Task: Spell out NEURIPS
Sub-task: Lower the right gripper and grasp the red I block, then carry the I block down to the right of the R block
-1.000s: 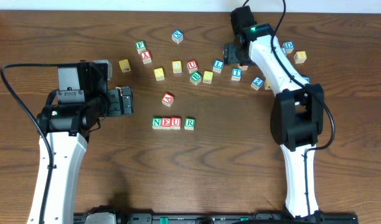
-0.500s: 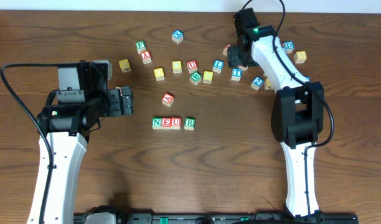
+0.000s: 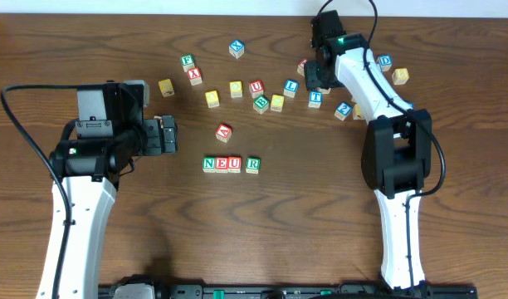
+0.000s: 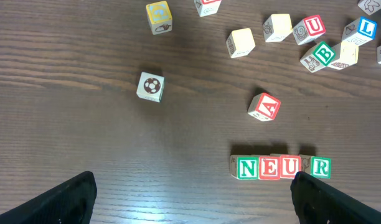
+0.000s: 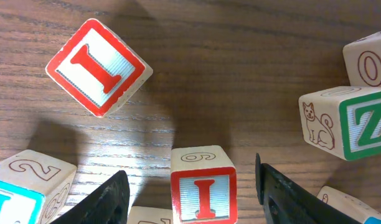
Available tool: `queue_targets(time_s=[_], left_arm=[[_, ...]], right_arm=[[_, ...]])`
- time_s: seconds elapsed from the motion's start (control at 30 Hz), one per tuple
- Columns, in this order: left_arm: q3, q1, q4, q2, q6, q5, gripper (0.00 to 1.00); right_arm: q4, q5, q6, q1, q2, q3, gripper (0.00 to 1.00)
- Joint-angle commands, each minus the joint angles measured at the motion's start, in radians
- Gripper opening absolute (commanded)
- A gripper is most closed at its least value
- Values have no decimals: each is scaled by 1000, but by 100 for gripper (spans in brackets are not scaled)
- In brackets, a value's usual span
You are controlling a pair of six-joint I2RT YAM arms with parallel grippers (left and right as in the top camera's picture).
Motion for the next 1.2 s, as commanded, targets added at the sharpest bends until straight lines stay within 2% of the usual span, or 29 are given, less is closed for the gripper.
queue_targets(time_s=[0.0, 0.27, 0.47, 0.73, 1.0, 1.17], left_arm=[[23, 5, -1, -2, 10, -6, 98], [23, 5, -1, -2, 10, -6, 98], [23, 5, -1, -2, 10, -6, 98], [23, 5, -1, -2, 10, -6, 98], [23, 5, -1, -2, 10, -6, 98], [23, 5, -1, -2, 10, -6, 98]], right_arm=[[13, -5, -12, -9, -2, -19, 61], [31, -5, -11, -13, -2, -42, 58], [31, -5, -10, -13, -2, -42, 36], [25, -5, -3, -13, -2, -42, 20], [-3, -5, 0, -13, -19, -23, 20], [-37, -5, 0, -13, -120, 10, 21]])
